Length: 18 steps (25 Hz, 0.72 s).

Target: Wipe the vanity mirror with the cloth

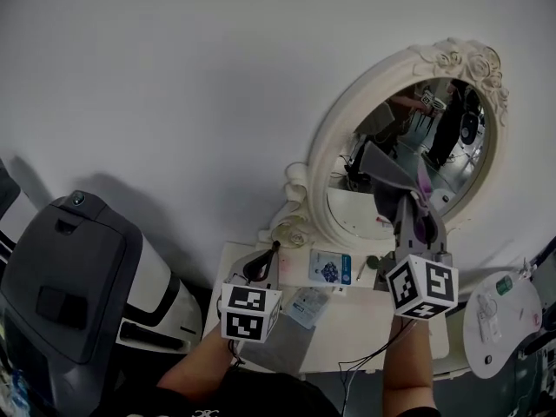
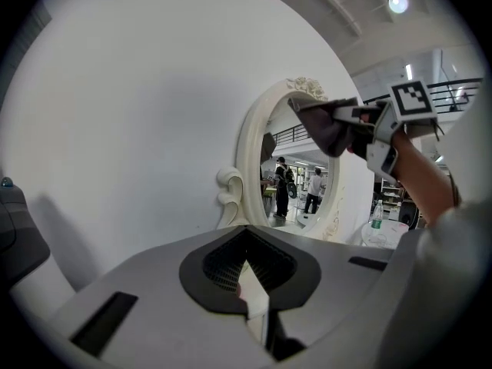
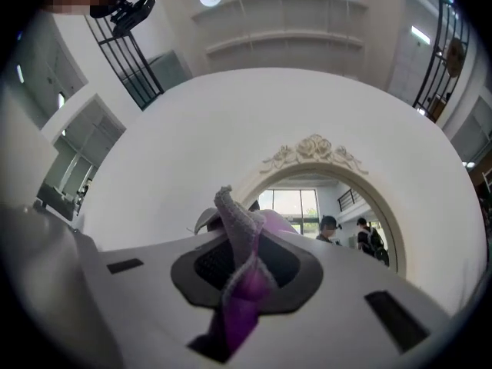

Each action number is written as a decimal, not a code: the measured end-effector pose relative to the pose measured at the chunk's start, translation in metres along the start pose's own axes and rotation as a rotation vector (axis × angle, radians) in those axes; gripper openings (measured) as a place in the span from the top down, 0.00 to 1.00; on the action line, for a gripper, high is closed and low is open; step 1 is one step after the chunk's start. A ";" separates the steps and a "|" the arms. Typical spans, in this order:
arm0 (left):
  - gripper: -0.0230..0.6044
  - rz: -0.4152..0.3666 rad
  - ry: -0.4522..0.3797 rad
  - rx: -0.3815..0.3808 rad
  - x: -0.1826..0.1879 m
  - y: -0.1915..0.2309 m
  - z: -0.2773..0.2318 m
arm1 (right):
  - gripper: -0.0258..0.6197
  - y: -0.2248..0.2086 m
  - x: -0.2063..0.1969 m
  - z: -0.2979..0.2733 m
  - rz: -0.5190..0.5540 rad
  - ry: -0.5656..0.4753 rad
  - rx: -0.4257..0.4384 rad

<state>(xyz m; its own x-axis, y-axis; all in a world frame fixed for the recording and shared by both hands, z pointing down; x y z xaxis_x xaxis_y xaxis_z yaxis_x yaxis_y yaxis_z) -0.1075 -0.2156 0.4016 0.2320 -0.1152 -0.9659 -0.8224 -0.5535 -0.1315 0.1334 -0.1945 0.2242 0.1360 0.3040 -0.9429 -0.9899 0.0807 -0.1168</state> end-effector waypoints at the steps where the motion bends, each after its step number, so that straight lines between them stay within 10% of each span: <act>1: 0.97 -0.002 0.001 0.007 0.002 -0.002 -0.001 | 0.89 -0.006 0.018 -0.011 0.025 -0.033 -0.003; 8: 0.97 -0.006 0.000 0.080 0.008 -0.002 -0.002 | 0.89 -0.063 0.106 -0.101 0.003 -0.108 -0.075; 18: 0.97 -0.004 0.032 0.181 0.011 0.010 -0.009 | 0.89 -0.097 0.128 -0.180 -0.113 -0.106 -0.075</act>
<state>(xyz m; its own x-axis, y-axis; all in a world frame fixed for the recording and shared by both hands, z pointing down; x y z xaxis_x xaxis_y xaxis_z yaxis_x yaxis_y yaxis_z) -0.1086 -0.2297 0.3916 0.2492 -0.1407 -0.9582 -0.9010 -0.3965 -0.1761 0.2393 -0.3340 0.0585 0.2459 0.3955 -0.8849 -0.9678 0.0503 -0.2465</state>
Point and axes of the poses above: the fingertips, and each gripper's own axes: z backward along the fingers, y to its left, x out of its top, the point moved 5 cm from there along z, backward along the fingers, and after that the axes turned 13 degrees about -z, right-handed, at the moved point
